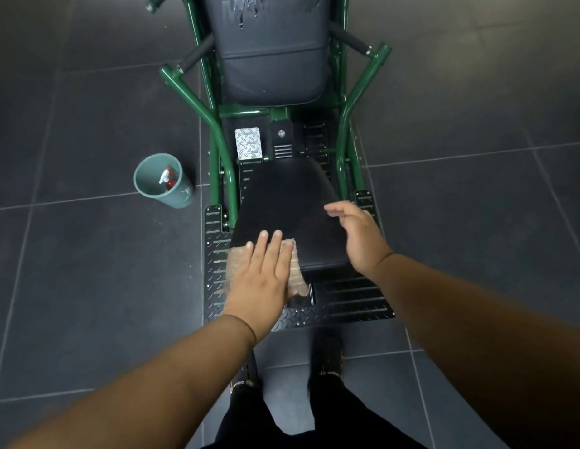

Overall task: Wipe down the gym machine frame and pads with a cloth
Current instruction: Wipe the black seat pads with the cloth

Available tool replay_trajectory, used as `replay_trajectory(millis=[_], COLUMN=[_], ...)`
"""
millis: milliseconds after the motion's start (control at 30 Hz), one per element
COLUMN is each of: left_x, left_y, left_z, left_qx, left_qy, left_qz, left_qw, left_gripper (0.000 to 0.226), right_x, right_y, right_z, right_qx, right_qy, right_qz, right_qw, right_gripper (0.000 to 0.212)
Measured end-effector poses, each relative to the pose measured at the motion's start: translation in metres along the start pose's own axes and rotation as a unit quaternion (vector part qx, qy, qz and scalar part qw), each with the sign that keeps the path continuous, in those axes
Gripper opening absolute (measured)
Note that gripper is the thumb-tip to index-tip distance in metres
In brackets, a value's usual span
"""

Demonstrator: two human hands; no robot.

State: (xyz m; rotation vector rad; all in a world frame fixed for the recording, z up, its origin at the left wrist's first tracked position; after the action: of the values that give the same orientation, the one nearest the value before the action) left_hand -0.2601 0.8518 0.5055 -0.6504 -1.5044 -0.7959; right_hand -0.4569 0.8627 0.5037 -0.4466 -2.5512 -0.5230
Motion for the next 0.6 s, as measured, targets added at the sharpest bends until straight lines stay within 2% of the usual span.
replay_trajectory(millis=[100, 200, 333, 433, 533, 600], left_x=[0.01, 0.008, 0.01, 0.006, -0.006, -0.014], left_y=[-0.021, -0.051, -0.091, -0.123, -0.156, -0.172], left_z=[0.027, 0.074, 0.108, 0.106, 0.097, 0.085], left_qx=[-0.005, -0.025, -0.024, 0.025, 0.107, 0.158], left_qy=[0.019, 0.03, 0.097, 0.127, 0.15, 0.151], left_qz=[-0.039, -0.13, -0.165, -0.205, -0.252, -0.287], left_qw=[0.999, 0.991, 0.981, 0.97, 0.95, 0.933], left_gripper=[0.085, 0.078, 0.088, 0.083, 0.073, 0.083], right_x=[0.017, 0.029, 0.045, 0.057, 0.071, 0.077], right_y=[0.004, 0.023, 0.045, 0.054, 0.059, 0.062], right_z=[0.016, 0.028, 0.054, 0.07, 0.085, 0.096], right_qx=[-0.097, -0.166, -0.232, -0.258, -0.267, -0.277], right_qy=[-0.186, -0.256, -0.303, -0.324, -0.344, -0.356], right_qz=[0.025, 0.074, 0.131, 0.145, 0.166, 0.166], right_qw=[0.977, 0.949, 0.915, 0.898, 0.885, 0.877], right_gripper=[0.045, 0.046, 0.043, 0.043, 0.042, 0.043])
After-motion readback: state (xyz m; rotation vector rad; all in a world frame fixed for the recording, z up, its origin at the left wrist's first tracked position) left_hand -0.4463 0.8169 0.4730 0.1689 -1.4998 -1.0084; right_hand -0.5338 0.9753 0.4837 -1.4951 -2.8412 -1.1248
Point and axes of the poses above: each hand's wrist, its own y-axis away from the middle knuckle, its own x-axis out of the back of the hand, z = x × y, the point moved 10 cm from there along -y, towards the middle knuckle, and after that the axes turned 3 degrees about y, right-handed, at the moved point
